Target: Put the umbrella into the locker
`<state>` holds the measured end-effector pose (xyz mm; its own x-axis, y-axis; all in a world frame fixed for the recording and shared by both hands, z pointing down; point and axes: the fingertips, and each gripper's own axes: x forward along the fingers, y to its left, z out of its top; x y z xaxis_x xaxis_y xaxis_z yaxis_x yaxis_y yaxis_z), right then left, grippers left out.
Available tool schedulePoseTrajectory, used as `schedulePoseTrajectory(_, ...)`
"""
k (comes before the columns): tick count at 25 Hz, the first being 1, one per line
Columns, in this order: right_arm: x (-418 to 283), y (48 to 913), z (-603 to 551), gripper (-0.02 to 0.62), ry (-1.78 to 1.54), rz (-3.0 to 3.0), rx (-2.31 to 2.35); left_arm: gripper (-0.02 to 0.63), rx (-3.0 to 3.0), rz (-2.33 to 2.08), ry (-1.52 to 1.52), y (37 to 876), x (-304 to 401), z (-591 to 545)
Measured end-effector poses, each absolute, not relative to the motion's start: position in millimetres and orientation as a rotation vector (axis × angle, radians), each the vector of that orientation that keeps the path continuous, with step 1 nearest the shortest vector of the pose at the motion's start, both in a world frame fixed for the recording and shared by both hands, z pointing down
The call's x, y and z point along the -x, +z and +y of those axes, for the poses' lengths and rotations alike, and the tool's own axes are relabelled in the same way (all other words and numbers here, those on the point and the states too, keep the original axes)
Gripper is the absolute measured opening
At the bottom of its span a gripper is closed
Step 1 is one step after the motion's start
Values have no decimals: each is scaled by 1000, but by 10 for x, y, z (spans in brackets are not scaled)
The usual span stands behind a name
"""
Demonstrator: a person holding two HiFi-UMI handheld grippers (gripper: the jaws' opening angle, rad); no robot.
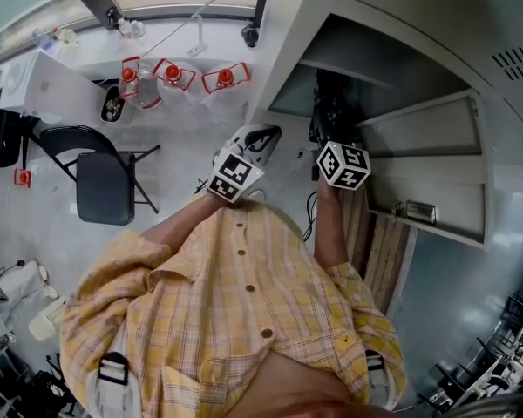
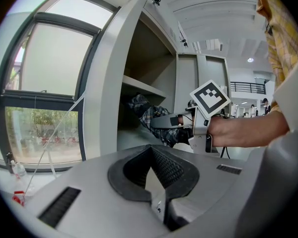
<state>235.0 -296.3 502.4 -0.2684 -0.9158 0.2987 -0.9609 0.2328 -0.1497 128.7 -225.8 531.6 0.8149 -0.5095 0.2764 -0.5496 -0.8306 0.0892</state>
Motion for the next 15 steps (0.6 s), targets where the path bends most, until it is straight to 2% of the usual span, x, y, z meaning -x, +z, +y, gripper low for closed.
schedulePoseTrajectory(15,-2336,5137,-3349,178,385,-2318,-1691,5,-2828,-813,378,5373,-1315,-2302)
